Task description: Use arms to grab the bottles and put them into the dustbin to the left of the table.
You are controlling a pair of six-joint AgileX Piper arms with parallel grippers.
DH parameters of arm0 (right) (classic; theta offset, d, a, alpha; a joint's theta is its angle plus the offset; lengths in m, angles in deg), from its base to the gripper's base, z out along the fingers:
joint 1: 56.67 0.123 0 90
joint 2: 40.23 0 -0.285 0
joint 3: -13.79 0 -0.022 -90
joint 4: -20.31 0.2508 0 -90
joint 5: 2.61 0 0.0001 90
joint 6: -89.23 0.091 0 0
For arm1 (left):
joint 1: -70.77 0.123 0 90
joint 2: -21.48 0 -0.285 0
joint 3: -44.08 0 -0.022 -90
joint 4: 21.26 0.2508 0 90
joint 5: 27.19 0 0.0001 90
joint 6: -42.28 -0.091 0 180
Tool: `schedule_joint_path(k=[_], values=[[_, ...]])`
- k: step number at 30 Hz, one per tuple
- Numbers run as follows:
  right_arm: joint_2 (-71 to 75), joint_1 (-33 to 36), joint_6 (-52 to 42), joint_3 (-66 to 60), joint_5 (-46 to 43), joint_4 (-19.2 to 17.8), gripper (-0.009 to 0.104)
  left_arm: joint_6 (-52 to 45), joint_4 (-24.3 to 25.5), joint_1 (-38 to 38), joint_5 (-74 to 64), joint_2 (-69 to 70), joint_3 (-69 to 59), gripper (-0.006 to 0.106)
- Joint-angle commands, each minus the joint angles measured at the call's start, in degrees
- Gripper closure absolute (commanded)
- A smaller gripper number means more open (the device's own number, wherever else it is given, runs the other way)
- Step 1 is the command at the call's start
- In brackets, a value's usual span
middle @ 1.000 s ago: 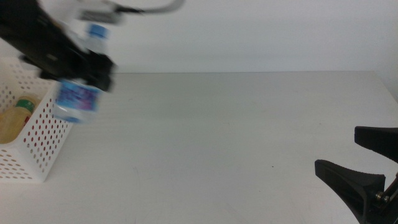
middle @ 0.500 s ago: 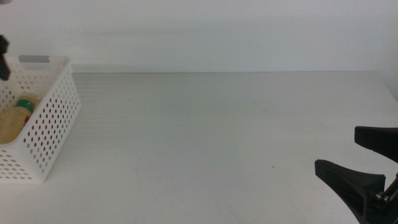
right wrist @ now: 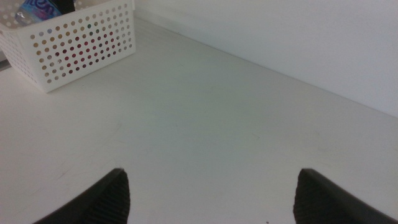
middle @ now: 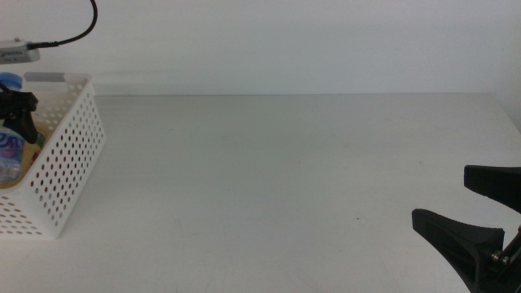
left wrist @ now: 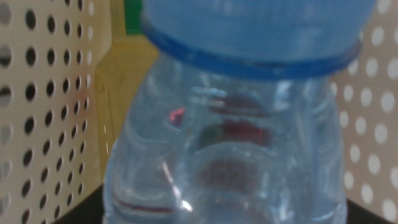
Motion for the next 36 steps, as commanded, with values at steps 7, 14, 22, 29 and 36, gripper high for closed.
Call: schedule_joint_path(k=[7,14,22,29,36], values=[[0.06,0.01,-0.8,1.3,-3.96,-0.37,0.023,-1.24,-1.97,-0.14,2.66,3.15,2.21,0.075],[0.06,0.01,-0.8,1.3,-3.96,-0.37,0.023,-2.44,-3.23,-0.14,1.85,3.15,2.21,0.028],[0.06,0.01,-0.8,1.3,-3.96,-0.37,0.023,-3.76,-3.9,-0.14,-0.67,3.85,2.21,0.01],[0.06,0.01,-0.8,1.3,-3.96,-0.37,0.023,-2.3,-7.11,-0.14,-1.21,8.35,1.64,0.01],[0.06,0.01,-0.8,1.3,-3.96,-0.37,0.023,-6.08,-12.43,-0.21,5.06,19.51,-6.72,0.01]])
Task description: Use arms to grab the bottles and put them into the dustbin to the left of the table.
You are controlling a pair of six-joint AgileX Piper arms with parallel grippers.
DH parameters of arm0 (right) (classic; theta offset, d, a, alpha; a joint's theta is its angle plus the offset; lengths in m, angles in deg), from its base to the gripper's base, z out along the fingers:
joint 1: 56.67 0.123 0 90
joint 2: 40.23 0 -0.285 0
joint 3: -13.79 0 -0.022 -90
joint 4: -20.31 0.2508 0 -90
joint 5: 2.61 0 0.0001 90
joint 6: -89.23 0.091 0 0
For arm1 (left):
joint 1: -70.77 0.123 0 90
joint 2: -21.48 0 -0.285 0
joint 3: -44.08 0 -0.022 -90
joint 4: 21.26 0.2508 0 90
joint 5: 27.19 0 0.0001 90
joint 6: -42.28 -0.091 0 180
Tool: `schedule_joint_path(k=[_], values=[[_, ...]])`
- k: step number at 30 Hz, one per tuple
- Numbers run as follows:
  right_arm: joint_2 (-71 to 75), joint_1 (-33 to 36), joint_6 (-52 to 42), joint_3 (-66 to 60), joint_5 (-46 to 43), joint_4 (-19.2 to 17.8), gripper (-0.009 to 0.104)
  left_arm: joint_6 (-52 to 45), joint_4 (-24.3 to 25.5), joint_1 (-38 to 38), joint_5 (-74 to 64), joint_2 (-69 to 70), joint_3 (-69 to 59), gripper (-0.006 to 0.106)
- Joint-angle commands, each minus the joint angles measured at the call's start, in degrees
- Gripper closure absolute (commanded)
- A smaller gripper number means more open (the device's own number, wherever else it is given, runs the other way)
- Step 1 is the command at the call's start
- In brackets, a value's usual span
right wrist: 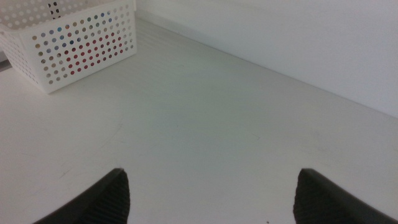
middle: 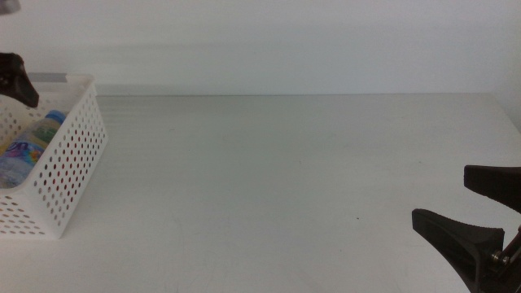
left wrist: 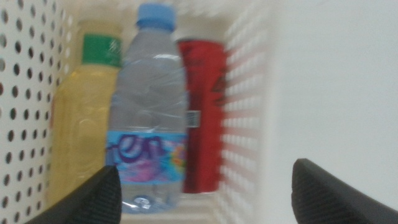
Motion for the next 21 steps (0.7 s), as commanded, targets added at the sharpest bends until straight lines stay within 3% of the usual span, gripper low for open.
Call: schedule_joint_path(k=[1,13,21], values=[[0.06,0.0,-0.8,1.3,-3.96,-0.37,0.023,-2.44,-5.03,-0.21,4.56,7.4,-2.5,0.01],[0.06,0.0,-0.8,1.3,-3.96,-0.37,0.023,-19.06,-24.91,-1.4,24.32,30.16,-26.61,0.011],[0.06,0.0,-0.8,1.3,-3.96,-0.37,0.023,-19.95,-23.56,-16.59,44.15,40.95,-40.4,0.022]])
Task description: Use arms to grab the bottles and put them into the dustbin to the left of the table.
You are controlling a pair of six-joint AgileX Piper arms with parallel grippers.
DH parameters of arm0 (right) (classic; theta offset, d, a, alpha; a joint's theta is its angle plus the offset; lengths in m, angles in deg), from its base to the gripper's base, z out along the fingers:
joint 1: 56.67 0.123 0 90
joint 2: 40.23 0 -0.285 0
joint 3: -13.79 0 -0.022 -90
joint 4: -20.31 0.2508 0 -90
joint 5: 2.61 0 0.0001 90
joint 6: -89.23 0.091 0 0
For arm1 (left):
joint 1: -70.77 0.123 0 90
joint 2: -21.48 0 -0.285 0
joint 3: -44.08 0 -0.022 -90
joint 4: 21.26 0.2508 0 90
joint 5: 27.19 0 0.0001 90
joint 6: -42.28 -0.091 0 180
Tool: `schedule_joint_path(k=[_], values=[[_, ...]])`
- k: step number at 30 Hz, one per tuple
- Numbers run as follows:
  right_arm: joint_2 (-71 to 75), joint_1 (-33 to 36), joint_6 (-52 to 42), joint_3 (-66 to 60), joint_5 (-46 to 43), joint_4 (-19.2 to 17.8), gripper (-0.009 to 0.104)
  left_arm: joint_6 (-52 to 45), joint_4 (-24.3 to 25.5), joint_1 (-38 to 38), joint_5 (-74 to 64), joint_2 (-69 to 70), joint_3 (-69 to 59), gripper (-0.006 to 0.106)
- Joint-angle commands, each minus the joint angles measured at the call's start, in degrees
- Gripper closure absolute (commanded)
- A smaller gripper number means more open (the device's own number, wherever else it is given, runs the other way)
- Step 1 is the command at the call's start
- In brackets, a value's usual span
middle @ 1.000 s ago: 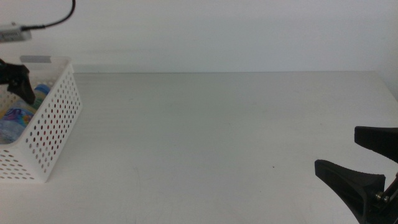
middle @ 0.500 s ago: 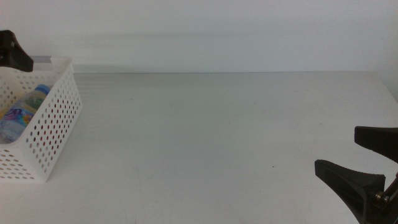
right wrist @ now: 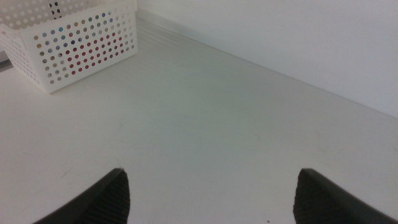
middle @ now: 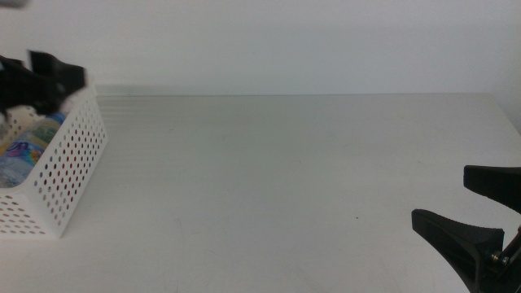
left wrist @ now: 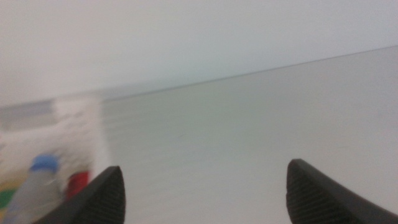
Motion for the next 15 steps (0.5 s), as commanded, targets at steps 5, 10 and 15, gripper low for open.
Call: schedule_joint_path(k=[5,10,15], values=[[0.06,-0.05,-0.8,1.3,-3.96,-0.37,0.023,-0.24,-1.55,-10.8,14.96,5.84,-5.61,0.027],[0.06,-0.05,-0.8,1.3,-3.96,-0.37,0.023,-0.19,-1.83,-14.28,20.78,6.91,-8.33,0.032],[0.06,-0.05,-0.8,1.3,-3.96,-0.37,0.023,-0.19,-1.83,-14.28,20.67,6.71,-8.33,0.036]])
